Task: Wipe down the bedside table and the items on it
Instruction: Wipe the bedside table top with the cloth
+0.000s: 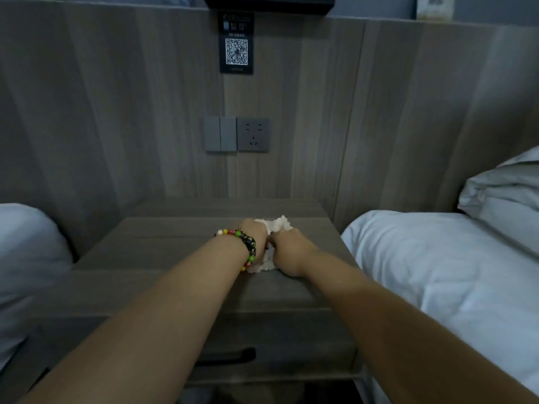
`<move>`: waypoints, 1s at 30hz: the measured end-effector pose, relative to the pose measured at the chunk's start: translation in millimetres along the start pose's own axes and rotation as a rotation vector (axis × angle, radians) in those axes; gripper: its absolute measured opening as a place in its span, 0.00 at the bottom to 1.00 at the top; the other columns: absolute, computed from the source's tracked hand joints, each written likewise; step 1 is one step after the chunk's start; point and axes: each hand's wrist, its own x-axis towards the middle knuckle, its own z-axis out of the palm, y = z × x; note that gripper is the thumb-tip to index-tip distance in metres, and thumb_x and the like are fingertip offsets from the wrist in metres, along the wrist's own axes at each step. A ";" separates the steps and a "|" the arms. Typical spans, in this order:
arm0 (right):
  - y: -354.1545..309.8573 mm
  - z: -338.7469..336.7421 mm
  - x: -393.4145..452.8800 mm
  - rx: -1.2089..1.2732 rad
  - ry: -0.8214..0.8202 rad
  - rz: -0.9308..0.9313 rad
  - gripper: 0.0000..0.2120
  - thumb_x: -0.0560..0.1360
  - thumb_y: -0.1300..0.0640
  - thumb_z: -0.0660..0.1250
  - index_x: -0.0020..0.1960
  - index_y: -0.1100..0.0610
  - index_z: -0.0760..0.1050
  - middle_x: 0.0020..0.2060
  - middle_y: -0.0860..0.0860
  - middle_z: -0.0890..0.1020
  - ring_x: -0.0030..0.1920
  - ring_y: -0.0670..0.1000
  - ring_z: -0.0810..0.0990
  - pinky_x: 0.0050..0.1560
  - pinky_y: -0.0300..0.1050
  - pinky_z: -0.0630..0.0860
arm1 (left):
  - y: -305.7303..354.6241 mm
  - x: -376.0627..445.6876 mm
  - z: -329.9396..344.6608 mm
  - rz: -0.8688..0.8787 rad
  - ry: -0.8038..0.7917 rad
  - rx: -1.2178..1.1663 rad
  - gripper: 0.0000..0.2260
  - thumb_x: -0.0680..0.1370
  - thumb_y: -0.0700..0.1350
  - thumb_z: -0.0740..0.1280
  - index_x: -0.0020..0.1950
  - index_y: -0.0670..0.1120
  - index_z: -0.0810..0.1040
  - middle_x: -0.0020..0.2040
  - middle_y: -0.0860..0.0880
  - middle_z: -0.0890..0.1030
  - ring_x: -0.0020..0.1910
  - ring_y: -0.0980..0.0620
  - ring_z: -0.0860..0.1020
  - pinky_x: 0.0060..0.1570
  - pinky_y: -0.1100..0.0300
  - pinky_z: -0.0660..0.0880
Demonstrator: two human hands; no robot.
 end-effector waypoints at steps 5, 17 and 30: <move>-23.4 4.7 -56.5 0.033 0.049 -0.003 0.13 0.75 0.66 0.56 0.55 0.63 0.76 0.56 0.61 0.79 0.57 0.60 0.76 0.52 0.46 0.72 | 3.6 -60.2 6.8 -0.011 0.047 -0.097 0.10 0.79 0.42 0.63 0.58 0.43 0.80 0.57 0.42 0.80 0.56 0.45 0.78 0.46 0.60 0.70; -77.7 15.8 -96.2 0.097 0.036 -0.016 0.11 0.74 0.70 0.55 0.41 0.56 0.71 0.50 0.61 0.79 0.49 0.57 0.75 0.39 0.40 0.64 | -24.4 -139.3 34.6 -0.043 0.108 -0.177 0.09 0.78 0.39 0.60 0.51 0.42 0.80 0.51 0.41 0.79 0.50 0.43 0.78 0.41 0.58 0.69; -84.5 14.7 -45.6 -0.025 -0.076 -0.038 0.17 0.74 0.66 0.60 0.61 0.59 0.76 0.60 0.60 0.78 0.60 0.59 0.75 0.57 0.47 0.74 | -39.4 -108.4 16.6 -0.126 0.088 -0.199 0.11 0.76 0.41 0.63 0.57 0.41 0.80 0.57 0.40 0.79 0.58 0.42 0.77 0.52 0.55 0.73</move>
